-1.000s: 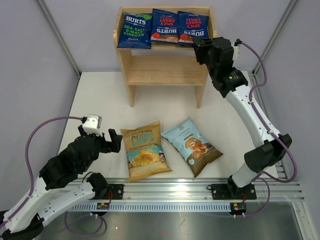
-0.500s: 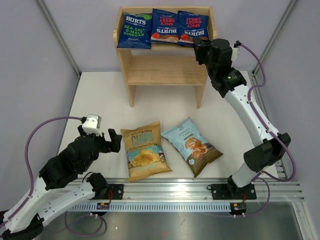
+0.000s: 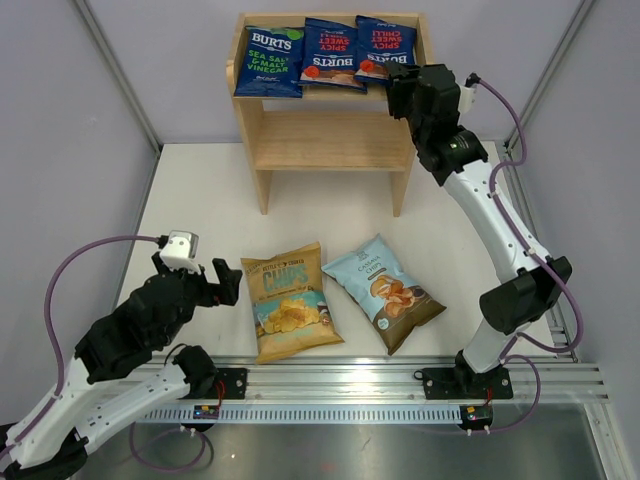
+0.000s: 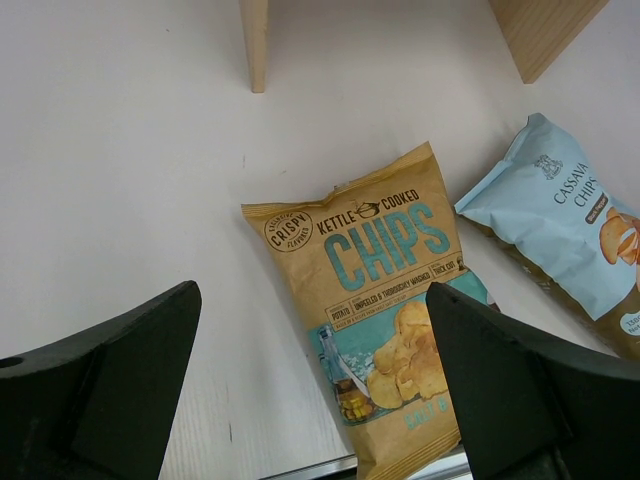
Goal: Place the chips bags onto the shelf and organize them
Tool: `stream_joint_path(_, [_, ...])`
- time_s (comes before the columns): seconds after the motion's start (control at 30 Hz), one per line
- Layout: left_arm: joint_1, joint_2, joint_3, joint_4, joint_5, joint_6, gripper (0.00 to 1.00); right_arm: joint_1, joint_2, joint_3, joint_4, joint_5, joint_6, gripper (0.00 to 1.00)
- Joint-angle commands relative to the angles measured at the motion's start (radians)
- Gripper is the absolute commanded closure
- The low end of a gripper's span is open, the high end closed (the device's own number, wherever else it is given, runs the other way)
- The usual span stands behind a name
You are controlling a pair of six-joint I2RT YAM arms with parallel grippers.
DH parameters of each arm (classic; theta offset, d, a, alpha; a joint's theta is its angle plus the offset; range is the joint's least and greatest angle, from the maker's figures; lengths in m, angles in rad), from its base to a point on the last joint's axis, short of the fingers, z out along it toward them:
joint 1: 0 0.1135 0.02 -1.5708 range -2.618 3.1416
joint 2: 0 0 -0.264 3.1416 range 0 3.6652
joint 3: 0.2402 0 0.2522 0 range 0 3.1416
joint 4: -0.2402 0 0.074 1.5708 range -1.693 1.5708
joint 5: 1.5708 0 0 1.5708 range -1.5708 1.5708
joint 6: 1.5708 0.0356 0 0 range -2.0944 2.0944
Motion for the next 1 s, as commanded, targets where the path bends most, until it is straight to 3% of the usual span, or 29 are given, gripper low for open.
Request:
stream_joint_path(0.0, [0.003,-0.015,0.012,0.027,-0.031,-0.009,0.01,-0.008,-0.033,-0.004,-0.038,0.03,-0.043,0.48])
stream_joint_path(0.3, [0.003,-0.015,0.012,0.024,-0.04,-0.012,0.01,-0.011,-0.093,-0.075,-0.055,-0.013,-0.098,0.34])
stream_joint_path(0.97, [0.003,-0.011,0.017,0.017,-0.048,-0.013,0.01,-0.026,-0.136,-0.135,-0.082,-0.112,-0.169,0.33])
